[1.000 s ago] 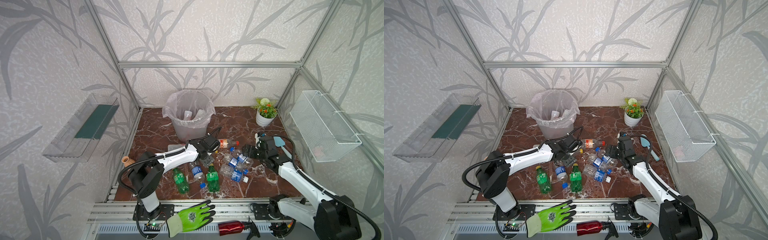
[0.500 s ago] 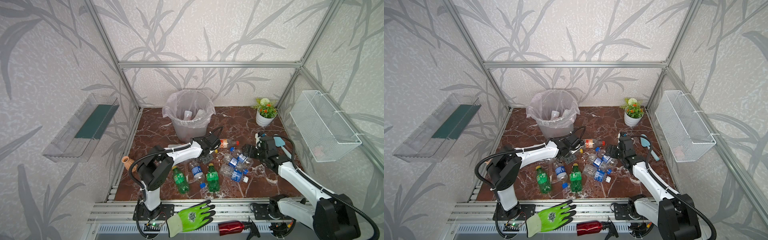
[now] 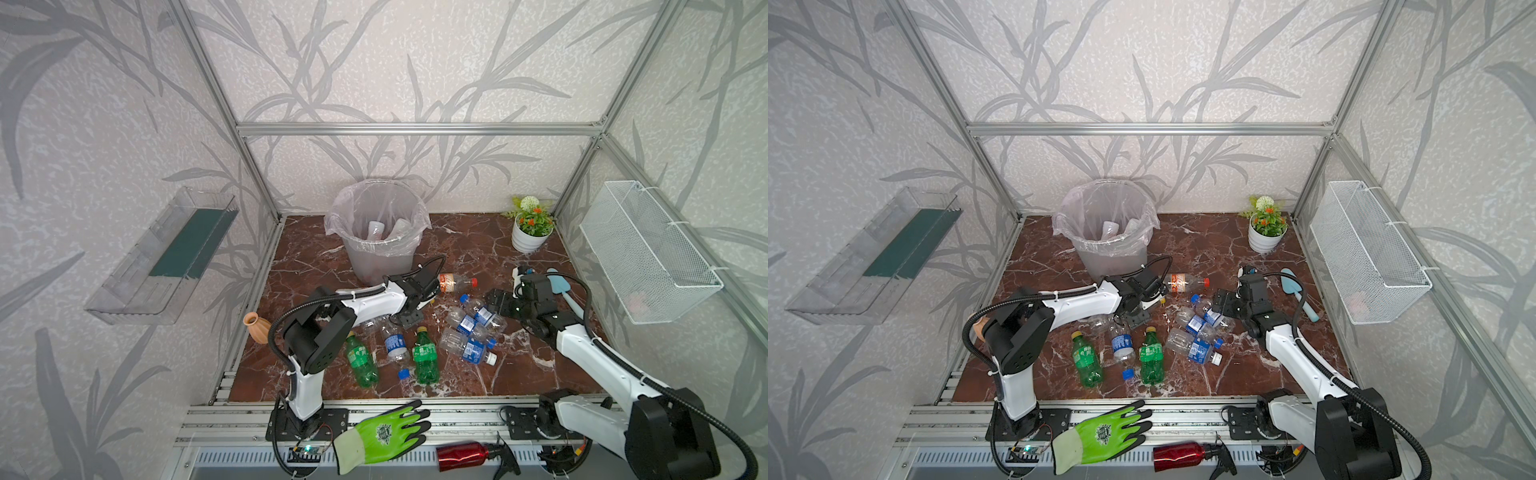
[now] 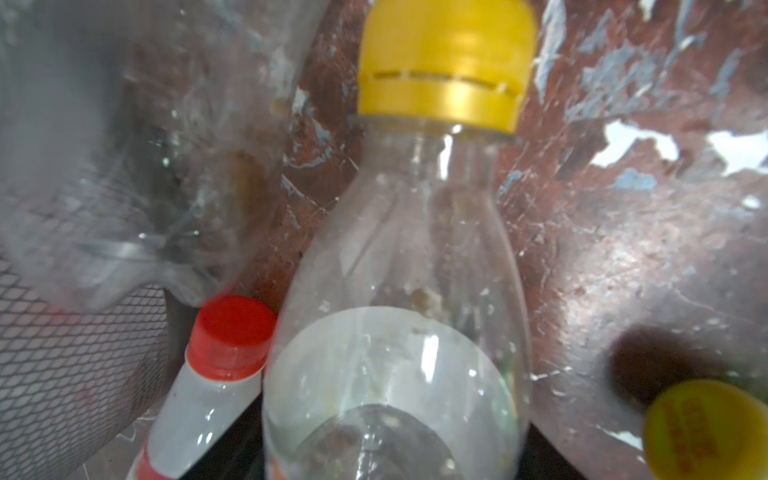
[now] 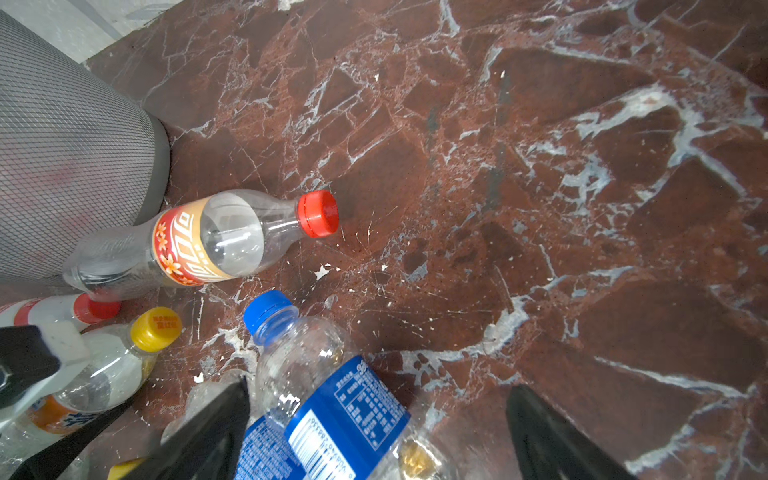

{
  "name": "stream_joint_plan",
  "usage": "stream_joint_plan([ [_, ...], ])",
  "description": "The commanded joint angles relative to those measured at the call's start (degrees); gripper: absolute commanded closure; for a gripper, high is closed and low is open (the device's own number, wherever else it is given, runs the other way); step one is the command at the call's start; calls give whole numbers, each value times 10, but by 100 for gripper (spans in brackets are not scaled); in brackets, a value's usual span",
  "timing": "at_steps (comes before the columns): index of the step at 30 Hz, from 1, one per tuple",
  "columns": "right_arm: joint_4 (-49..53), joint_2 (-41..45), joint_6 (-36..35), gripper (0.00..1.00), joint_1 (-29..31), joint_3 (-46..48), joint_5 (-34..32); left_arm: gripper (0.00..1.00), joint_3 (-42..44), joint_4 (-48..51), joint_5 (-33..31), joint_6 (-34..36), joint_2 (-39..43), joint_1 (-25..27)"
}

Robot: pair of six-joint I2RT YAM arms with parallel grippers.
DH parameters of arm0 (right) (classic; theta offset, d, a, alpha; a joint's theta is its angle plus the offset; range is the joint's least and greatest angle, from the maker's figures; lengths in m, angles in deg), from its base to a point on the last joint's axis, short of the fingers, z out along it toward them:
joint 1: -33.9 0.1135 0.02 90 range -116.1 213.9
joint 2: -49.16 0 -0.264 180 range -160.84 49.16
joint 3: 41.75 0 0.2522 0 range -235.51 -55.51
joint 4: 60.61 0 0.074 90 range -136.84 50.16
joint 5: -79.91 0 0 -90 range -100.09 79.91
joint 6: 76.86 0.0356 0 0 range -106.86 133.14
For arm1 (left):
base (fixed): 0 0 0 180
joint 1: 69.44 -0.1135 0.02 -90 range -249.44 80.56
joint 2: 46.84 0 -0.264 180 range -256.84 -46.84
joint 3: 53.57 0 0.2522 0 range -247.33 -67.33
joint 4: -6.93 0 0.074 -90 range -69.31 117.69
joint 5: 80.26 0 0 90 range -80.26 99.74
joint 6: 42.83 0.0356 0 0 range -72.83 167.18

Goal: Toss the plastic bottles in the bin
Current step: 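Grasp the clear orange-labelled yellow-capped bottle with the left gripper, then lift the yellow-capped bottle with the left gripper and carry it over the bin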

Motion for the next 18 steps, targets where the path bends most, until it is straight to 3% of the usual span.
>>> stream_joint_plan([
  [1, -15, 10, 9, 4, -5, 8, 6, 35, -11, -2, -1, 25, 1, 0],
  [6, -24, 15, 18, 4, -8, 17, 9, 45, -13, -3, -3, 37, 11, 0],
  [18, -32, 24, 25, 3, -10, 29, 7, 48, -12, -9, 1, 44, 109, 6],
])
